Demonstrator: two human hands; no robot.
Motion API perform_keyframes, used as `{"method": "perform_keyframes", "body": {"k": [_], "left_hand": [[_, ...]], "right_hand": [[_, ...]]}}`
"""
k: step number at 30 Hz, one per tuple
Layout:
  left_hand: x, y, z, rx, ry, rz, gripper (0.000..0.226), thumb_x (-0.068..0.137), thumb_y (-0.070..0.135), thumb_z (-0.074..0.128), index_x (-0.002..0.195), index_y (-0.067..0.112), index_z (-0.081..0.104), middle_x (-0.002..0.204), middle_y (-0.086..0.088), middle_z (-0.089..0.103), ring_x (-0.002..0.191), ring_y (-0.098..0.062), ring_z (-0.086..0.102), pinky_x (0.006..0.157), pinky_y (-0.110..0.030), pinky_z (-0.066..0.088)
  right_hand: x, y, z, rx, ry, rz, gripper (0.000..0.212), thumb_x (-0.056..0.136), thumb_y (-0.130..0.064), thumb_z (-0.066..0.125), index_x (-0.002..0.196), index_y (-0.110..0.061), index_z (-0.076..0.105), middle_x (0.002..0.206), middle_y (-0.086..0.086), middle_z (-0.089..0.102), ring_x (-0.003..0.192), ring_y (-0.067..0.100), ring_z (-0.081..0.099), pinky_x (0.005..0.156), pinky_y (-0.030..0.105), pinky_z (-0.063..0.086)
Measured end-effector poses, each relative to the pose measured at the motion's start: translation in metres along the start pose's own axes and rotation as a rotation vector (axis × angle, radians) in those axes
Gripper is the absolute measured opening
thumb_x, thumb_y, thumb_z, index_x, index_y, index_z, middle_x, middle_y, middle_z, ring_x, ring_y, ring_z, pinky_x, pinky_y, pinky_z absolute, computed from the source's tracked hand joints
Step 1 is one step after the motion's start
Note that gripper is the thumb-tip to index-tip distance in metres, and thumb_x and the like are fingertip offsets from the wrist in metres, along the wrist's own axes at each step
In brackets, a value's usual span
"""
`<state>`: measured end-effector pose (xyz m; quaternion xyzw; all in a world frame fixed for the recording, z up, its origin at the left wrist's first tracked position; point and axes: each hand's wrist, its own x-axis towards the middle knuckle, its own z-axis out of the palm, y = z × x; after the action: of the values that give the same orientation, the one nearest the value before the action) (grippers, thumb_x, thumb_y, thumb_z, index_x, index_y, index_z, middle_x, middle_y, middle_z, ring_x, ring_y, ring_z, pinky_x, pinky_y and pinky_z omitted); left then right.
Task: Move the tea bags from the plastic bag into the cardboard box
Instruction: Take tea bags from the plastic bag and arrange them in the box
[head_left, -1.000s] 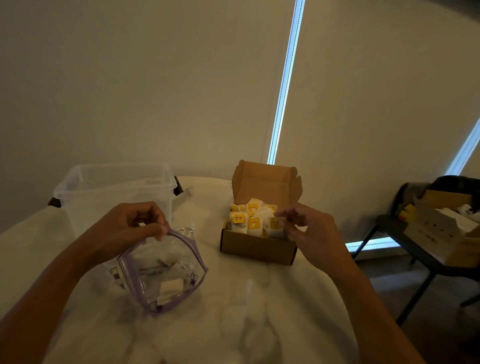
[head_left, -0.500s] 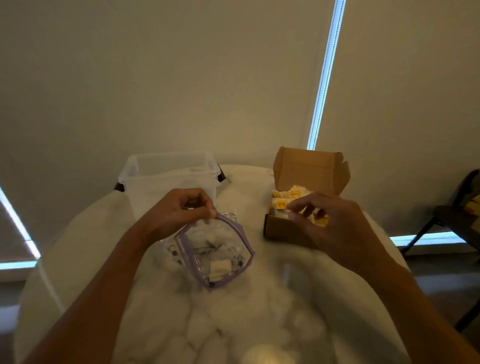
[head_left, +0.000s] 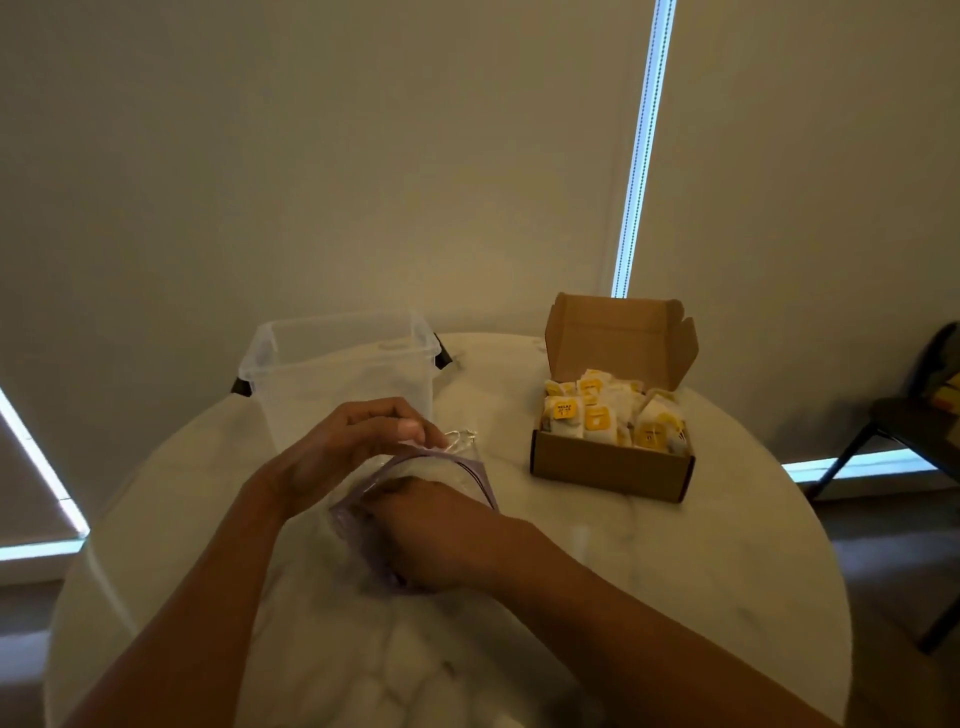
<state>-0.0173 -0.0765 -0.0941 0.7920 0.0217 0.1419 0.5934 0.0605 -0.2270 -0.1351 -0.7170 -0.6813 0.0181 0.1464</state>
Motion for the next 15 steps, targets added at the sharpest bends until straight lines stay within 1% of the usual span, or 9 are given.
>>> {"method": "perform_keyframes", "body": {"k": [2,4,6,9,10,11,13,14,15], "left_hand": [[0.000,-0.007,-0.002,-0.096,0.035,-0.038,0.043,0.094,0.046,0.064,0.101,0.007,0.079,0.126,-0.024,0.077,0.131,-0.042,0.068,0.124,-0.059,0.042],[0.001,-0.013,-0.004,-0.162,0.078,-0.083,0.057,0.097,0.051,0.060,0.104,-0.003,0.074,0.126,-0.029,0.076,0.132,-0.049,0.064,0.127,-0.064,0.037],[0.003,-0.015,-0.004,-0.153,0.108,-0.098,0.060,0.102,0.051,0.055,0.104,-0.006,0.073,0.124,-0.030,0.076,0.131,-0.050,0.065,0.127,-0.067,0.035],[0.003,-0.014,-0.002,-0.140,0.108,-0.123,0.057,0.103,0.054,0.052,0.102,0.003,0.078,0.124,-0.029,0.076,0.129,-0.051,0.065,0.126,-0.068,0.035],[0.003,-0.013,-0.001,-0.141,0.107,-0.133,0.059,0.104,0.054,0.051,0.101,0.002,0.078,0.123,-0.029,0.077,0.128,-0.051,0.066,0.126,-0.068,0.036],[0.002,-0.012,-0.001,-0.145,0.105,-0.140,0.063,0.104,0.055,0.050,0.101,-0.002,0.076,0.123,-0.028,0.077,0.126,-0.051,0.066,0.125,-0.068,0.036],[0.001,-0.011,-0.001,-0.152,0.103,-0.143,0.069,0.103,0.056,0.049,0.103,-0.009,0.070,0.122,-0.027,0.078,0.121,-0.047,0.069,0.124,-0.067,0.038],[0.001,-0.011,-0.001,-0.149,0.102,-0.141,0.071,0.103,0.057,0.049,0.104,-0.011,0.069,0.121,-0.026,0.078,0.117,-0.044,0.071,0.121,-0.065,0.039],[0.001,-0.010,-0.001,-0.146,0.101,-0.137,0.072,0.102,0.058,0.050,0.104,-0.012,0.069,0.118,-0.025,0.079,0.114,-0.041,0.072,0.120,-0.065,0.040]], "right_hand": [[0.001,0.004,0.004,-0.009,0.039,-0.010,0.047,0.095,-0.007,0.070,0.140,0.000,0.061,0.138,0.022,0.062,0.124,0.040,0.060,0.110,0.044,0.044],[-0.001,0.009,0.004,-0.001,0.065,-0.019,0.044,0.097,-0.009,0.071,0.139,-0.001,0.062,0.144,0.018,0.060,0.132,0.033,0.057,0.114,0.034,0.037],[-0.006,0.012,0.001,-0.003,0.037,-0.022,0.046,0.099,-0.012,0.070,0.144,-0.005,0.060,0.149,0.014,0.058,0.137,0.030,0.054,0.118,0.033,0.034],[-0.017,0.013,-0.009,0.070,0.062,-0.035,0.044,0.100,-0.012,0.070,0.143,-0.005,0.061,0.150,0.015,0.058,0.136,0.029,0.055,0.120,0.037,0.039],[-0.023,0.012,-0.015,0.117,0.053,-0.032,0.043,0.101,-0.013,0.070,0.142,-0.006,0.062,0.148,0.014,0.060,0.133,0.028,0.057,0.117,0.038,0.041],[-0.028,0.012,-0.023,0.154,0.091,-0.028,0.038,0.099,-0.017,0.072,0.136,-0.011,0.068,0.138,0.011,0.066,0.122,0.024,0.062,0.109,0.039,0.049],[-0.040,0.016,-0.038,0.264,0.233,0.009,0.022,0.094,-0.026,0.078,0.115,-0.021,0.074,0.107,-0.005,0.075,0.091,0.010,0.068,0.082,0.030,0.059],[-0.047,0.019,-0.048,0.381,0.277,0.066,0.019,0.094,-0.031,0.078,0.112,-0.026,0.074,0.099,-0.010,0.075,0.087,0.006,0.070,0.076,0.023,0.058],[-0.054,0.023,-0.056,0.513,0.291,0.140,0.018,0.095,-0.034,0.077,0.113,-0.032,0.073,0.096,-0.013,0.076,0.088,0.003,0.071,0.075,0.020,0.057]]}}
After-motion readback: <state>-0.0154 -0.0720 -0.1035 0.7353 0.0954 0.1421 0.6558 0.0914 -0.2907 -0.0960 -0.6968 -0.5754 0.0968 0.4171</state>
